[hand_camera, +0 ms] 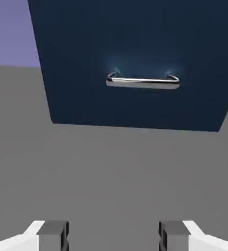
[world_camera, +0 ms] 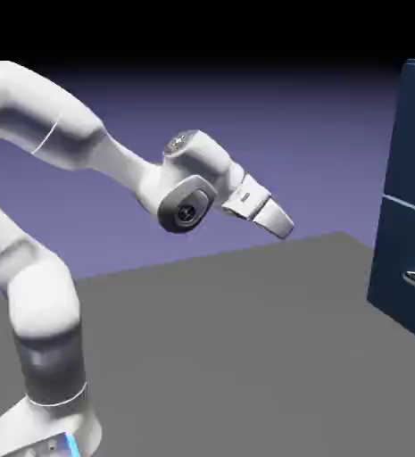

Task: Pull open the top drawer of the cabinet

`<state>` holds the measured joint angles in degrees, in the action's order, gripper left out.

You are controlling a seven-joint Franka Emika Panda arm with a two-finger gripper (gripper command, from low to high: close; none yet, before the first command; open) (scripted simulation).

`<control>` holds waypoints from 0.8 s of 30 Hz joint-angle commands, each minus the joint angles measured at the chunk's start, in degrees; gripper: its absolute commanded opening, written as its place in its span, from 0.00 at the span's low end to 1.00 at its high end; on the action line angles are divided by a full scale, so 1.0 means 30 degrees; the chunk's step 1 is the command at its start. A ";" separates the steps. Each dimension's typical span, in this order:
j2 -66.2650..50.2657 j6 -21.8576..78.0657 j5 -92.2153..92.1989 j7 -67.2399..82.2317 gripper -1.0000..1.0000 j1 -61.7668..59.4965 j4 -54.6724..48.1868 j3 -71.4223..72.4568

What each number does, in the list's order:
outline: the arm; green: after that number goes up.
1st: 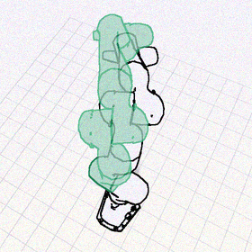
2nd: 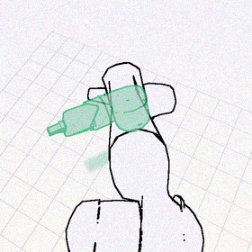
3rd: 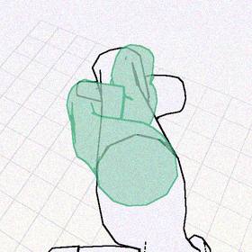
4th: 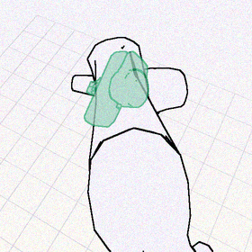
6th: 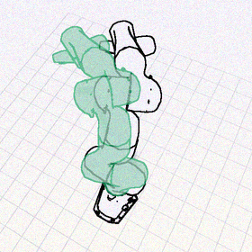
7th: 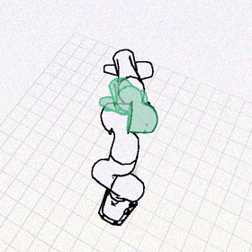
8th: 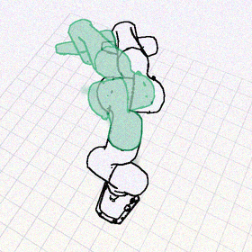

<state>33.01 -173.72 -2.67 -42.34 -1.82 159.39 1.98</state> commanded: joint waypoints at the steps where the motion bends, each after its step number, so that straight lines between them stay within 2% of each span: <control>1: 0.0097 0.0080 -0.0740 0.0033 0.50 -0.0693 -0.0446 0.0549; 24: 0.2332 0.1909 -1.7736 0.0796 0.50 -1.6613 -1.0686 1.3161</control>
<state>40.01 -167.99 -55.88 -39.95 -51.65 127.33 41.47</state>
